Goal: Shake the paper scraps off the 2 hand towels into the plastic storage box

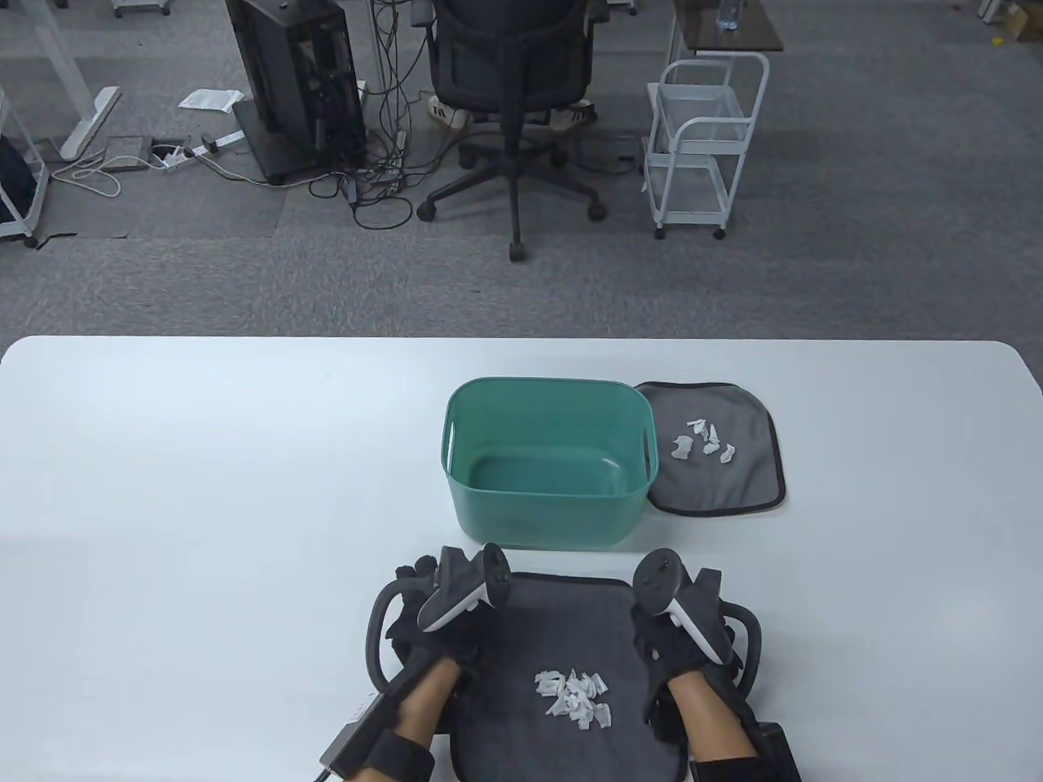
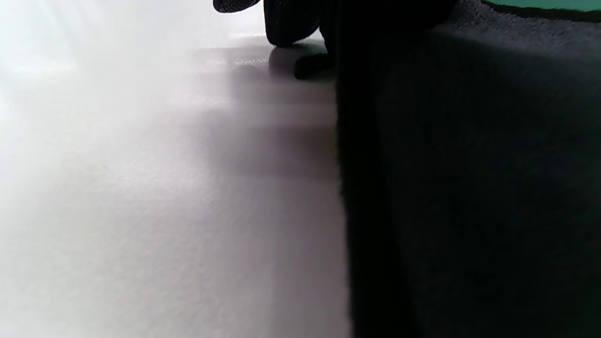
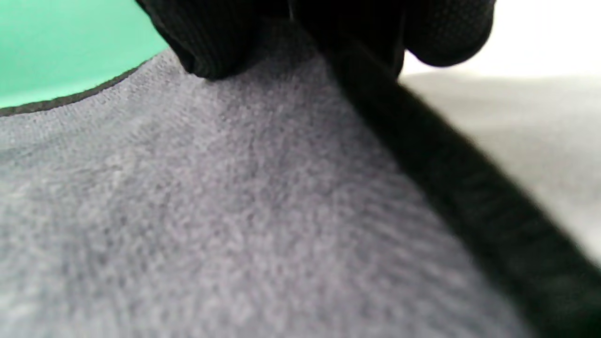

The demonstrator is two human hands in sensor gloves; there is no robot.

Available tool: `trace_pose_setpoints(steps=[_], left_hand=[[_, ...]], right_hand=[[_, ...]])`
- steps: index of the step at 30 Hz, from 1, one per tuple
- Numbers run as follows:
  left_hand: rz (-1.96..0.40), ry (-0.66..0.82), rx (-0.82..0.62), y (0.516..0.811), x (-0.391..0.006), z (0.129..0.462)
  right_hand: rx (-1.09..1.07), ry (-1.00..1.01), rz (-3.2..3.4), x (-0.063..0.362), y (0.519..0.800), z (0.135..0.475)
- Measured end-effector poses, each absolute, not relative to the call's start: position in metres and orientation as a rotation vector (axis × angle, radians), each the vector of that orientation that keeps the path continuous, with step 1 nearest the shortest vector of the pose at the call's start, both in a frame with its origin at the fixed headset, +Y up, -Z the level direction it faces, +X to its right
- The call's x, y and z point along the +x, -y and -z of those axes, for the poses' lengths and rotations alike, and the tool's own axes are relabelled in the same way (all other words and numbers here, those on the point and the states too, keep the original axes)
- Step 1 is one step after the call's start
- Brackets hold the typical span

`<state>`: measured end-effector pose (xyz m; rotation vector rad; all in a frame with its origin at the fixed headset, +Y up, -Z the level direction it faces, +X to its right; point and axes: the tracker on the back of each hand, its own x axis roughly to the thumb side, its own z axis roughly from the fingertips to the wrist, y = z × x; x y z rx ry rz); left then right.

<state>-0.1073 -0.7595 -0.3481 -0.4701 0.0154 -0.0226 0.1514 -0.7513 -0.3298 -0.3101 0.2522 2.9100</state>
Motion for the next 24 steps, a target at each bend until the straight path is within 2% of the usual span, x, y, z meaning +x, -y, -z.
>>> trace_pose_setpoints(steps=[10,16,24], left_hand=[[-0.104,0.12,-0.423,0.726,-0.084,0.338],[-0.28,0.218,-0.472,0.716,-0.075,0.334],[-0.419,0.259,-0.527,0.713,-0.069,0.33]], right_hand=[[-0.278,-0.175,-2.933,0.13,0.718,0.316],[-0.238,-0.307,-2.637,0.126,0.716,0.311],[-0.242,-0.358,-2.303,0.128,0.718,0.309]])
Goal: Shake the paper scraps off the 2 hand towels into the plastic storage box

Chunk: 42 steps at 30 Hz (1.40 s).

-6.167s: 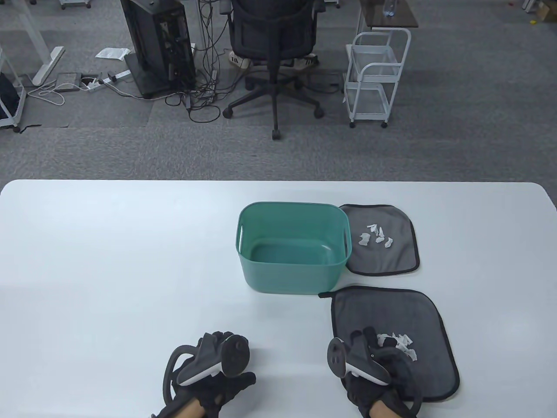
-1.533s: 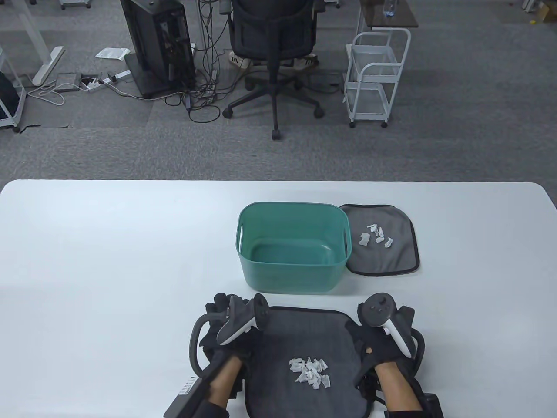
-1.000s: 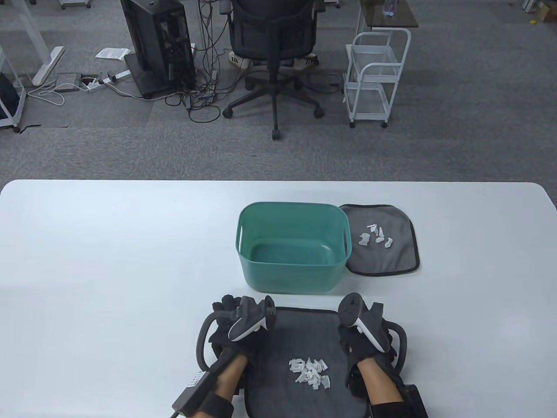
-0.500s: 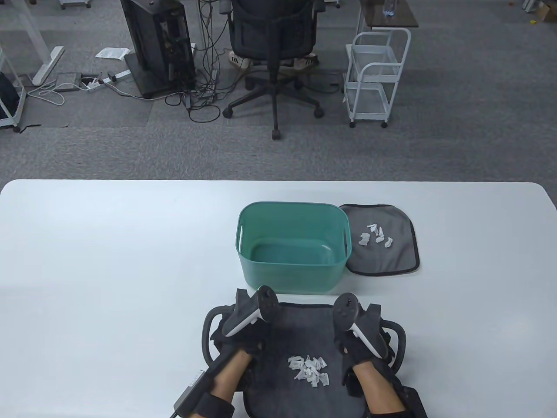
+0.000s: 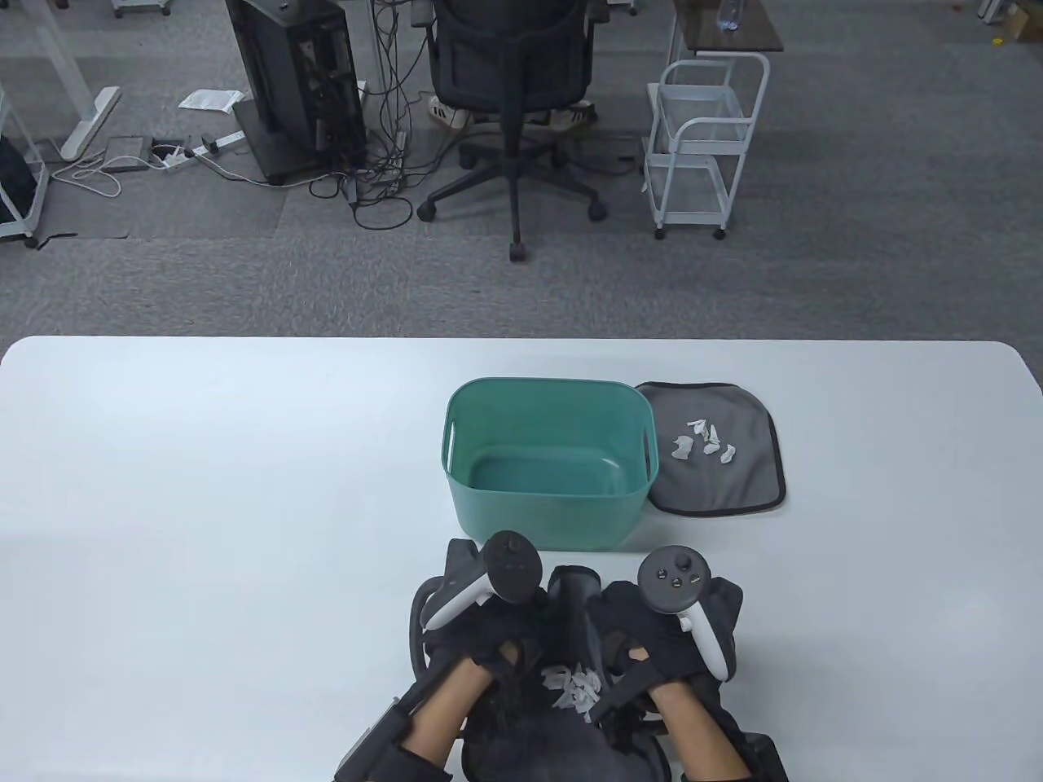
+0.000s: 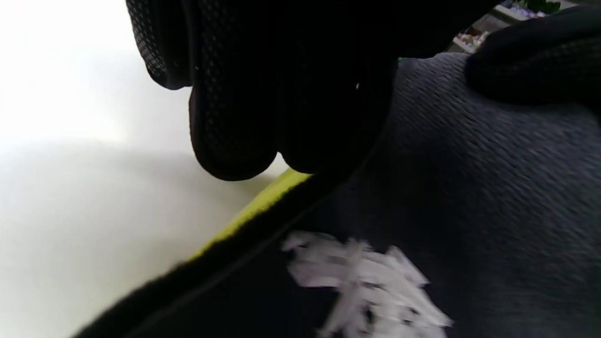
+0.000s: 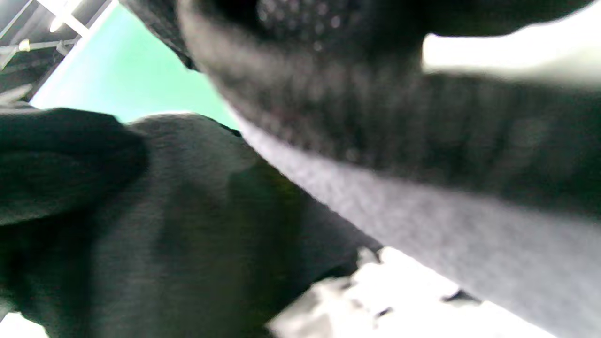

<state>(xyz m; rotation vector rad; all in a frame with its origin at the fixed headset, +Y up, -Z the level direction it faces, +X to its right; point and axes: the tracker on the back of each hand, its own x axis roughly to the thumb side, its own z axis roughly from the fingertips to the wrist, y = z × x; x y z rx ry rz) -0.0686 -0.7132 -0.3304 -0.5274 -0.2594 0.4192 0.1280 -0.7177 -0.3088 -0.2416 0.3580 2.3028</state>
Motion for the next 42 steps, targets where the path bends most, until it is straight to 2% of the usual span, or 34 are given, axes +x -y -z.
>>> trace_pose_setpoints(steps=[10,20,29,42], left_hand=[[-0.677,0.271,-0.606,0.715,-0.076,0.331],[-0.784,0.27,-0.607,0.713,-0.076,0.335],[-0.845,0.214,-0.608,0.706,-0.073,0.347],[-0.926,0.122,-0.612,0.666,-0.081,0.364]], right_hand=[[-0.266,-0.401,-2.127,0.119,0.718,0.306],[-0.26,-0.475,-2.011,0.117,0.724,0.308],[-0.3,-0.5,-1.957,0.118,0.717,0.318],[-0.306,-0.591,-1.946,0.111,0.673,0.344]])
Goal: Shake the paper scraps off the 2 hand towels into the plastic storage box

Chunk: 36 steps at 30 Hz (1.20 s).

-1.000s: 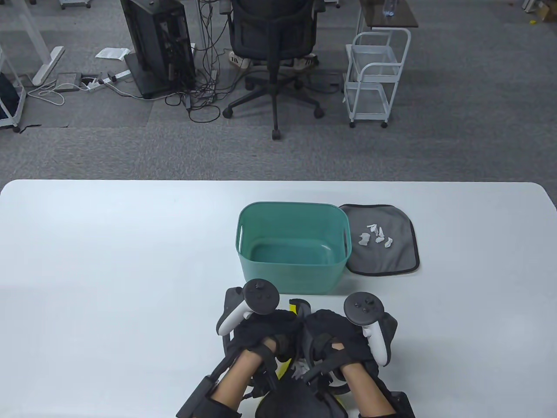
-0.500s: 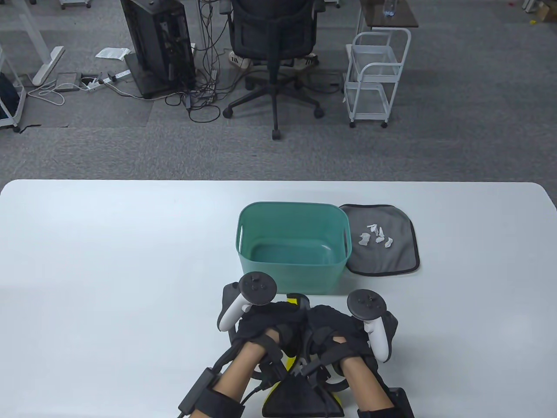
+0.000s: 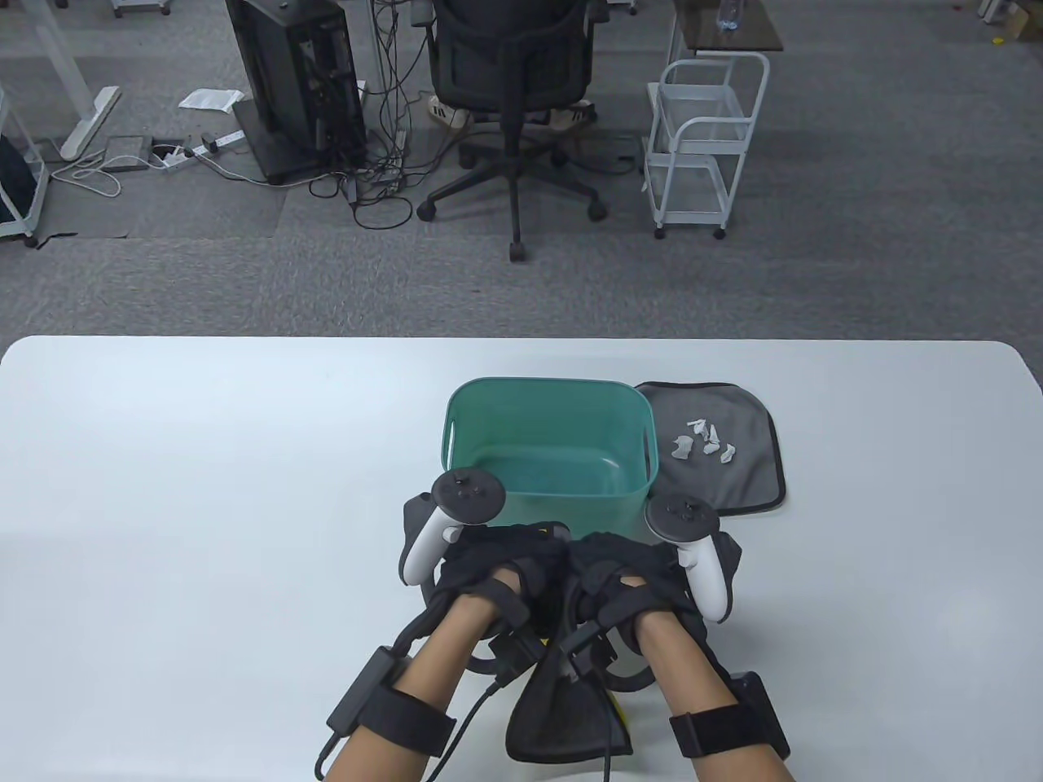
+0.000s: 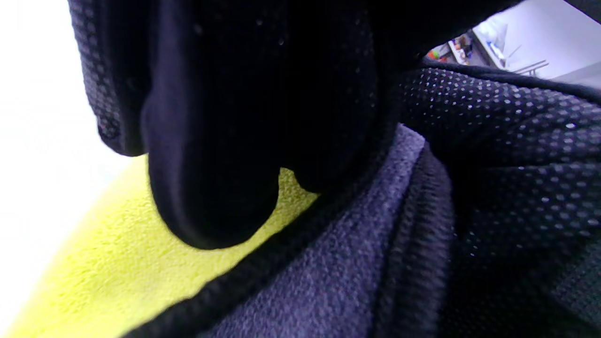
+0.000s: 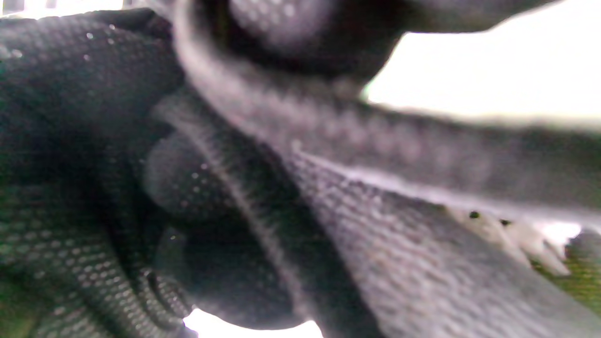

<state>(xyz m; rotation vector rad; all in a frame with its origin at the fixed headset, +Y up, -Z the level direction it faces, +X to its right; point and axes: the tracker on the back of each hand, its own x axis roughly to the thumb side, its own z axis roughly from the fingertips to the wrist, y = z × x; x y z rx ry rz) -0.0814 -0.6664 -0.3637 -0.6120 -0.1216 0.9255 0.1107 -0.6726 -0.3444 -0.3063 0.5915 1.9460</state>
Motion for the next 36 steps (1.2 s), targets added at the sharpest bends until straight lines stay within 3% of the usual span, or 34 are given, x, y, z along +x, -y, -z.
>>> trace_pose_setpoints(steps=[5,17,27,36], left_hand=[[-0.947,0.115,-0.596,0.645,-0.085,0.372],[-1.033,0.108,-0.587,0.573,-0.094,0.403],[-1.141,0.093,-0.543,0.538,-0.105,0.427],[-1.197,0.118,-0.396,0.516,-0.113,0.441]], right_hand=[[-0.295,-0.6,-1.947,0.108,0.651,0.355],[-0.241,-0.623,-1.977,0.102,0.569,0.396],[-0.259,-0.573,-1.848,0.101,0.537,0.426],[-0.278,-0.466,-1.726,0.101,0.526,0.449]])
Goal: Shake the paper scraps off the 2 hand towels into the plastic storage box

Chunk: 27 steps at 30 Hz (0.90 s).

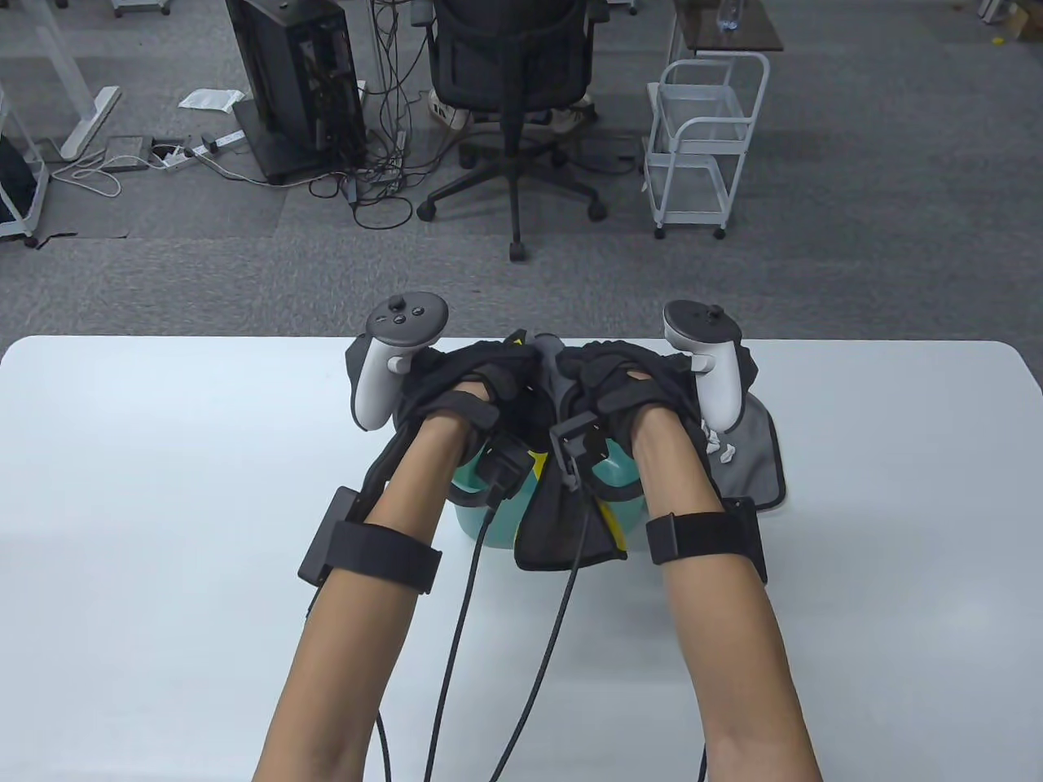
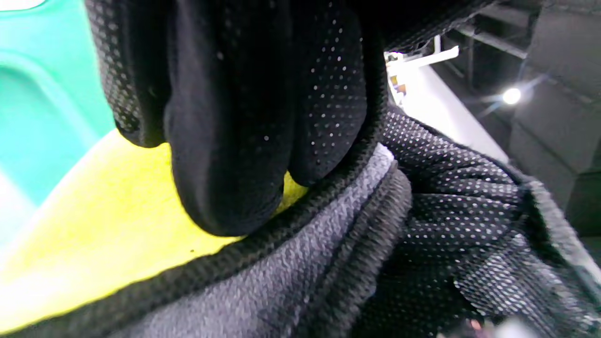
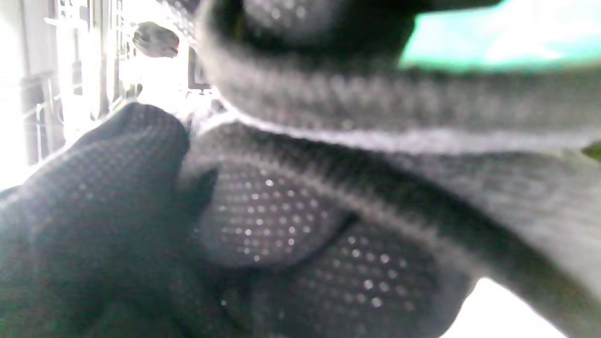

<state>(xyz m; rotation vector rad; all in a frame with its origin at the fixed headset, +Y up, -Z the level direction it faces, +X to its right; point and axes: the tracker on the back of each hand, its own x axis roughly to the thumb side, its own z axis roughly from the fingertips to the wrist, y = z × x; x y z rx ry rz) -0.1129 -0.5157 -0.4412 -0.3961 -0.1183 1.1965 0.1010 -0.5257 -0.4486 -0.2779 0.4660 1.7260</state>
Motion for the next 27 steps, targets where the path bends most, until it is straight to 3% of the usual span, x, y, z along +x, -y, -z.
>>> trace_pose_setpoints(steps=[5,19,27], left_hand=[[-1.218,0.219,-0.292,0.51,-0.115,0.445],[-1.171,0.274,-0.152,0.513,-0.109,0.446],[-1.061,0.32,-0.022,0.534,-0.099,0.442]], right_hand=[[-0.268,-0.375,-1.659,0.102,0.526,0.456],[-0.215,-0.258,-1.525,0.106,0.537,0.461],[0.005,-0.149,-1.517,0.118,0.565,0.466]])
